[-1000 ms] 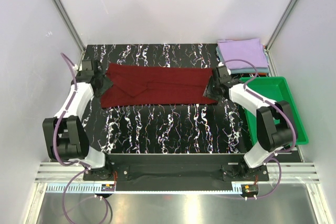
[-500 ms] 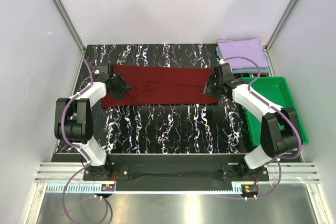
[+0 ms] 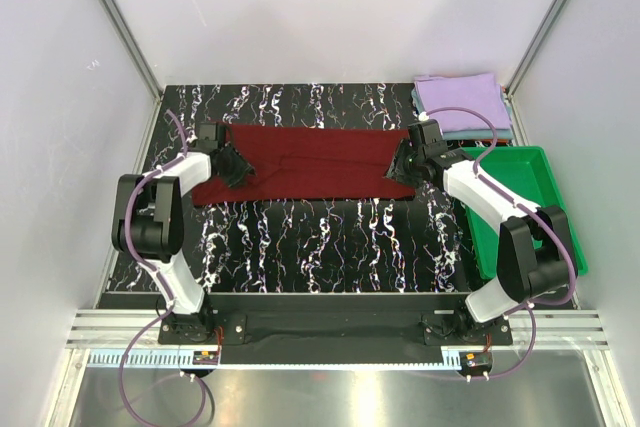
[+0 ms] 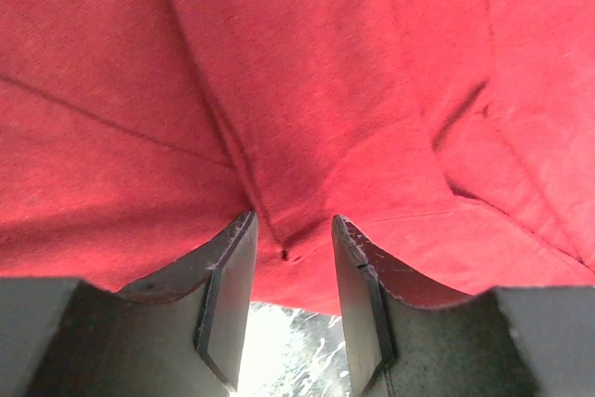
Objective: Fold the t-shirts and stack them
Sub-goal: Fold the tshirt
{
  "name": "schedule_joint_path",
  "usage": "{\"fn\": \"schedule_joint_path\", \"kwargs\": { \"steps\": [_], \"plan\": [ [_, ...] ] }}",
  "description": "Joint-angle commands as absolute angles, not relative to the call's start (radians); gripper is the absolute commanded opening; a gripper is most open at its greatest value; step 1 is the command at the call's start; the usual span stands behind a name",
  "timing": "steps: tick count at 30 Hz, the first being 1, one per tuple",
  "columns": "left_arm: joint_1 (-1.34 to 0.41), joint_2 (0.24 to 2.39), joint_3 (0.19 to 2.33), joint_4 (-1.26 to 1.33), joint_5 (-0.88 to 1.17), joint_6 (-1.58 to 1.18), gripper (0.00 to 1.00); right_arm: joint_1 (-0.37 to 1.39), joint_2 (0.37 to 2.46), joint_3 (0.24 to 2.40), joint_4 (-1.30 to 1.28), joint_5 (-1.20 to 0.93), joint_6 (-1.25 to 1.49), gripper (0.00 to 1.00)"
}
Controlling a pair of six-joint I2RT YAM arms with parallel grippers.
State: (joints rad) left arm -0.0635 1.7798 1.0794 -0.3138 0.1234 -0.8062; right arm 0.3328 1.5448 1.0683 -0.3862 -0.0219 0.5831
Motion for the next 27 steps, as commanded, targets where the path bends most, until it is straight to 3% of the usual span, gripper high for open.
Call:
{"fn": "schedule_joint_path", "kwargs": {
  "steps": [1, 12, 15, 20, 27],
  "plan": [
    [-0.072, 1.787, 1.120, -0.285, 0.087, -0.830, 0.42, 0.328, 1.512, 1.106, -0.353, -0.038, 0.580, 0.47],
    [-0.089, 1.824, 1.154, -0.296, 0.080, -0.836, 0.33, 0.328, 1.516, 1.108, -0.351, -0.032, 0.572, 0.47],
    [-0.089, 1.827, 1.172, -0.302, 0.074, -0.835, 0.26, 0.328, 1.517, 1.115, -0.353, -0.031, 0.572, 0.47],
    [-0.100, 1.830, 1.261, -0.348, 0.031, -0.807, 0.01, 0.330, 1.520, 1.123, -0.354, -0.031, 0.568, 0.47],
    [-0.138, 1.887, 1.403, -0.382, 0.032, -0.746, 0.00, 0.328, 1.531, 1.126, -0.342, -0.040, 0.569, 0.47]
  ]
}}
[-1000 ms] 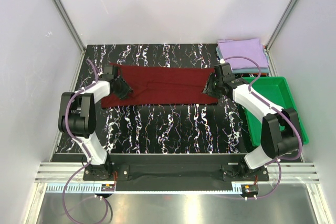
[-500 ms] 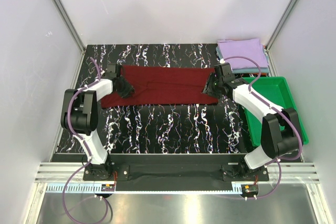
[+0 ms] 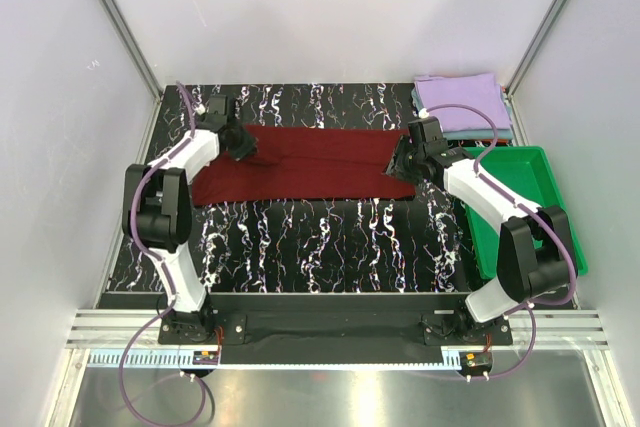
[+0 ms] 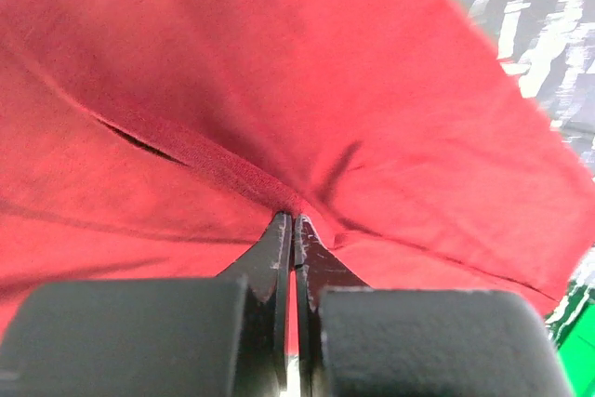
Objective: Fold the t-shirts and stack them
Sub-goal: Fold the tshirt
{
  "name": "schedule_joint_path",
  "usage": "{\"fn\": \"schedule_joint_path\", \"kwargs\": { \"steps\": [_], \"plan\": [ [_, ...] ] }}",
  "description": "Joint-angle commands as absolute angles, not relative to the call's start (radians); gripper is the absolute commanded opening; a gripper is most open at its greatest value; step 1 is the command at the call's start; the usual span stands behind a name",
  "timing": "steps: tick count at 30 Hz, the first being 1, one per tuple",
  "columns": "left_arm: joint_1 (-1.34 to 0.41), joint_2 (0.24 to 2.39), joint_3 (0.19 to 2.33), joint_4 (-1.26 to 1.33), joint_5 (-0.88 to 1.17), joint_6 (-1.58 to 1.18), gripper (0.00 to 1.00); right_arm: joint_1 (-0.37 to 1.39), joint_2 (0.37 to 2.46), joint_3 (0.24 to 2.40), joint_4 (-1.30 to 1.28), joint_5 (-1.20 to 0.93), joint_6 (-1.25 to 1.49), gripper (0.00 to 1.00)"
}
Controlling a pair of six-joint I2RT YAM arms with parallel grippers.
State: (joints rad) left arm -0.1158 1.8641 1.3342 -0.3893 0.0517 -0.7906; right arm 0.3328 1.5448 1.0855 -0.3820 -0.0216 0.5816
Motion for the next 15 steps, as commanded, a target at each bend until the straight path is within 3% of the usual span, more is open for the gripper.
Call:
{"fn": "schedule_joint_path", "kwargs": {
  "steps": [1, 15],
  "plan": [
    [-0.150, 1.894, 1.439, -0.382, 0.034, -0.739, 0.00, 0.328, 1.534, 1.127, -0.341, -0.040, 0.569, 0.47],
    [-0.175, 2.125, 1.690, -0.399, 0.167, -0.640, 0.00, 0.330, 1.580, 1.147, -0.313, -0.071, 0.595, 0.47]
  ]
}}
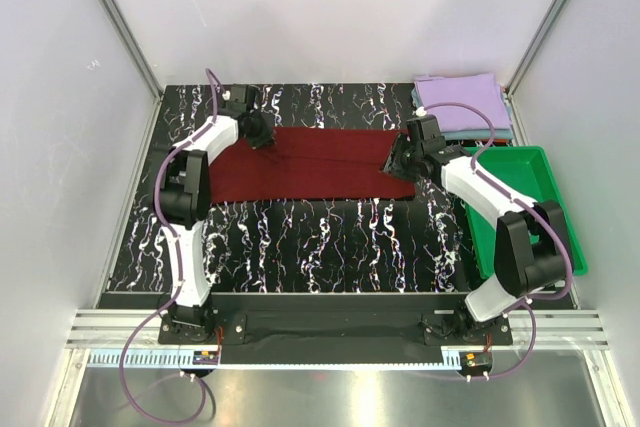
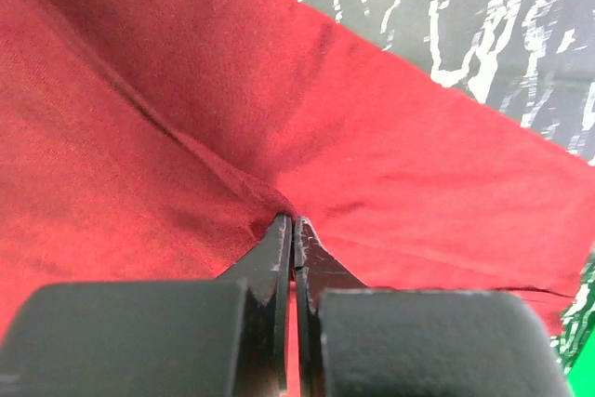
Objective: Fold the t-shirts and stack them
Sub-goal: Fold the tshirt
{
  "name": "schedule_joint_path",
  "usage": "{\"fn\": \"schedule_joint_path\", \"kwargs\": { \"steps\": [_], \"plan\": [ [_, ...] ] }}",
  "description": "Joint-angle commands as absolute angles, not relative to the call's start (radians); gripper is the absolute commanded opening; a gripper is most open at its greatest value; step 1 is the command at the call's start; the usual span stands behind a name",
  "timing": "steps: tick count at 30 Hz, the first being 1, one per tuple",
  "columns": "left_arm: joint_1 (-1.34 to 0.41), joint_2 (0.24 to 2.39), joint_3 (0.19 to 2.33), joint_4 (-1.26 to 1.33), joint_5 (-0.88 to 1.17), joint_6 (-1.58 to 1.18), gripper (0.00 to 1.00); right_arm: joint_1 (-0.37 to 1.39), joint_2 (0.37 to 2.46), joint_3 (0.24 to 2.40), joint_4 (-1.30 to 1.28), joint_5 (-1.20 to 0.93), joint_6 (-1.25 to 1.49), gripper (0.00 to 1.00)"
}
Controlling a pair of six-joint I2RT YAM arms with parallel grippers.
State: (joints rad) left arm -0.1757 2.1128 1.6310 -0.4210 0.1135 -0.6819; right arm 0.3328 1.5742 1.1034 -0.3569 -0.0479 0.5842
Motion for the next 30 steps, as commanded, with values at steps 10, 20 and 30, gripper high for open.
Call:
{"fn": "schedule_joint_path", "kwargs": {
  "steps": [10, 20, 30],
  "plan": [
    [-0.189, 2.158, 1.752, -0.354, 0.227, -0.600, 0.00, 0.330, 1.609, 1.158, -0.298, -0.086, 0.611, 0.47],
    [-0.198, 2.207, 1.789, -0.365, 0.249, -0.609, 0.03, 0.330, 1.612, 1.177, -0.308, -0.086, 0.601, 0.47],
    [-0.187, 2.188, 1.879, -0.602, 0.132, -0.537, 0.38, 0.328, 1.620, 1.186, -0.319, -0.100, 0.603, 0.49]
  ]
}}
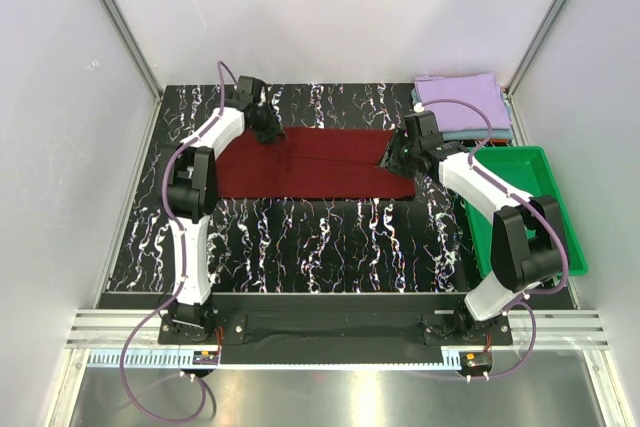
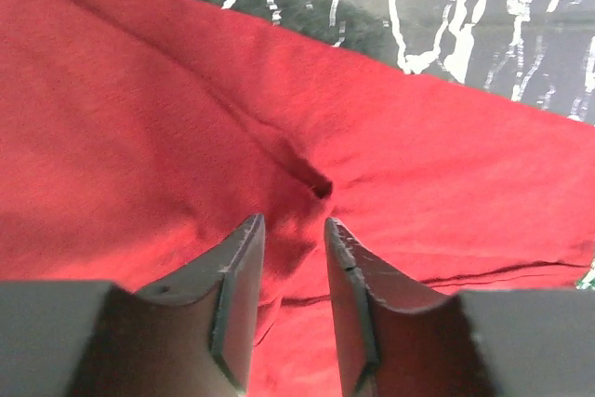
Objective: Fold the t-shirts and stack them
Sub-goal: Fold the tshirt
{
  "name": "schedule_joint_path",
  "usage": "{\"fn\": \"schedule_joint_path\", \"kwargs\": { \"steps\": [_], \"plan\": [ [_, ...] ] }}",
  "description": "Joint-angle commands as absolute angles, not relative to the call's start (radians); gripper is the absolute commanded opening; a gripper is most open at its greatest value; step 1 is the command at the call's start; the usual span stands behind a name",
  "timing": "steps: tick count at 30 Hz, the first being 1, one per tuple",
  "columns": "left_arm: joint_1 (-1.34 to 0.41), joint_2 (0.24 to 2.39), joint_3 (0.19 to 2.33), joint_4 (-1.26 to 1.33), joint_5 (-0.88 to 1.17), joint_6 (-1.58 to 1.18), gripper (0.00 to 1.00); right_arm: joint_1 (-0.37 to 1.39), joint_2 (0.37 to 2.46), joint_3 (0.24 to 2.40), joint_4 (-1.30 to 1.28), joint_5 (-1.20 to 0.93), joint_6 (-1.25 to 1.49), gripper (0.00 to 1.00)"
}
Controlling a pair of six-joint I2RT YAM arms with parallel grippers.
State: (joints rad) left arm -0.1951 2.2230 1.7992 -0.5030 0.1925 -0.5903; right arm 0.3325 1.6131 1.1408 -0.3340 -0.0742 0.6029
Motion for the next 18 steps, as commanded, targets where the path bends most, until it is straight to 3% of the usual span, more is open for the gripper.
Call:
{"fn": "schedule_joint_path", "kwargs": {
  "steps": [1, 6, 10, 14, 18],
  "plan": [
    [-0.175, 2.156, 1.894, -0.626, 0.095, -0.523, 0.39, 0.328, 1.621, 1.186, -0.330, -0.098, 0.601, 0.49],
    [-0.100, 1.987, 1.786, -0.762, -0.049, -0.476, 0.43, 0.324, 1.663, 1.169, -0.353, -0.103, 0.594, 0.49],
    [-0.019, 1.803, 1.512, -0.747, -0.187, -0.468, 0.43, 0.305, 1.703, 1.141, -0.394, -0.066, 0.568, 0.48],
    [0.099, 1.675, 1.252, -0.671, -0.183, -0.463, 0.45, 0.281, 1.695, 1.115, -0.414, -0.035, 0.542, 0.49],
    [0.153, 1.641, 1.171, -0.635, -0.120, -0.443, 0.48, 0.259, 1.712, 1.106, -0.420, -0.006, 0.529, 0.49]
  ]
}}
